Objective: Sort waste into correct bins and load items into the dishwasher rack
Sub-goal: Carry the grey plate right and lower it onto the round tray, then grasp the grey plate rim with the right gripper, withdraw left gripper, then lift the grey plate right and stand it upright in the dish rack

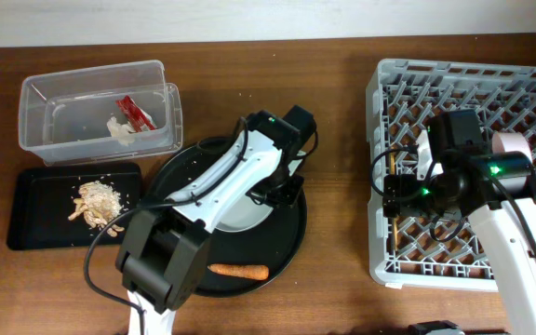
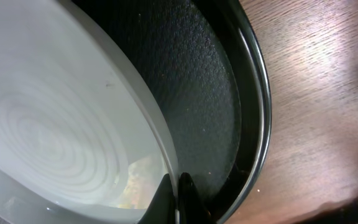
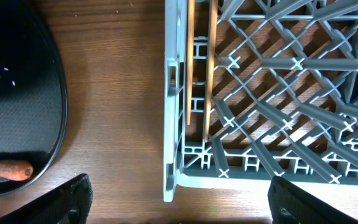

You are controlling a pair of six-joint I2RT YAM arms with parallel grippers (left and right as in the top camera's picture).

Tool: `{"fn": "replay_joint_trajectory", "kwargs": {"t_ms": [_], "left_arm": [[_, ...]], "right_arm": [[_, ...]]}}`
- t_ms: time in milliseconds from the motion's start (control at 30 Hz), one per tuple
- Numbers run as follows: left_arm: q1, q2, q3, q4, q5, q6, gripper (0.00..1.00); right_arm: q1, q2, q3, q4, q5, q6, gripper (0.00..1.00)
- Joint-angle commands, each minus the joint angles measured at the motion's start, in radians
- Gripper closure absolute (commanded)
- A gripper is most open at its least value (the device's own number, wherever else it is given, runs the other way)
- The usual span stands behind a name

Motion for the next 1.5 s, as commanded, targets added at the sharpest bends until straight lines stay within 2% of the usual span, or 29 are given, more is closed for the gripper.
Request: {"fn": "replay_joint_trajectory", "kwargs": {"t_ms": [0, 33, 67, 100, 167, 233, 333, 367, 433, 467, 500, 633, 667, 733, 800, 1000, 1067, 1133, 1333, 1367, 1467], "left_arm": [[0.003, 0.004, 0.016, -0.003, -0.016, -0.016, 0.82], [0.004, 0.002, 0.03, -0.016, -0.015, -0.016, 0.65], [0.007, -0.008, 0.058, -0.034, -0.016, -0.007, 0.55], [0.016, -0.031, 0.084, -0.043, -0.017, 0.013, 0.49], [0.071, -0.114, 0.124, -0.06, -0.039, 0.014, 0.44], [0.133, -0.182, 0.126, -0.077, -0.043, 0.014, 0.44], [0.373, -0.332, 0.126, -0.157, -0.042, 0.014, 0.42], [0.446, -0.364, 0.126, -0.172, -0.042, 0.013, 0.38], [0.611, -0.417, 0.126, -0.196, -0.011, 0.013, 0.13], [0.668, -0.427, 0.126, -0.204, 0.011, 0.013, 0.04], [0.734, -0.43, 0.126, -0.214, 0.04, 0.014, 0.01], [0.799, -0.43, 0.125, -0.237, 0.047, 0.014, 0.01], [0.798, -0.43, 0.125, -0.236, 0.044, 0.014, 0.01], [0.798, -0.43, 0.125, -0.236, 0.044, 0.014, 0.01], [0.798, -0.43, 0.125, -0.235, 0.044, 0.014, 0.01], [0.798, -0.43, 0.125, -0.235, 0.044, 0.014, 0.01], [0.798, -0.43, 0.125, -0.235, 0.044, 0.014, 0.01], [0.798, -0.43, 0.125, -0.235, 0.044, 0.014, 0.01], [0.798, -0.43, 0.125, -0.236, 0.045, 0.014, 0.01], [0.798, -0.43, 0.125, -0.236, 0.045, 0.014, 0.01], [0.798, -0.43, 0.125, -0.236, 0.045, 0.014, 0.01]], "right_arm": [[-0.005, 0.005, 0.013, 0.001, 0.006, 0.003, 0.1], [-0.005, 0.005, 0.013, 0.001, 0.006, 0.003, 0.1], [-0.005, 0.005, 0.013, 0.002, 0.016, 0.003, 0.1], [-0.005, 0.005, 0.013, 0.007, 0.038, 0.004, 0.09], [-0.005, 0.005, 0.013, 0.026, 0.047, 0.004, 0.09], [-0.005, 0.005, 0.013, 0.046, 0.034, 0.003, 0.09], [0.008, 0.005, 0.015, 0.141, -0.224, -0.07, 0.09], [0.033, 0.005, 0.015, 0.18, -0.26, -0.072, 0.09], [0.117, 0.006, 0.015, 0.256, -0.264, -0.072, 0.09], [0.171, 0.009, 0.015, 0.298, -0.256, -0.071, 0.09], [0.235, 0.024, 0.014, 0.344, -0.253, -0.07, 0.09], [0.402, 0.182, 0.014, 0.441, -0.152, 0.051, 0.09], [0.428, 0.241, 0.014, 0.454, -0.152, 0.074, 0.12], [0.465, 0.36, 0.014, 0.472, -0.156, 0.148, 0.14], [0.498, 0.477, 0.014, 0.5, -0.202, 0.155, 0.19], [0.507, 0.666, 0.014, 0.547, -0.204, 0.271, 0.32], [0.507, 0.699, 0.014, 0.557, -0.208, 0.271, 0.43], [0.507, 0.711, 0.014, 0.57, -0.203, 0.271, 0.62], [0.472, 0.711, 0.014, 0.576, -0.117, 0.421, 0.92], [0.462, 0.711, 0.014, 0.578, -0.117, 0.441, 0.96], [0.442, 0.711, 0.014, 0.578, -0.116, 0.469, 0.96]]}}
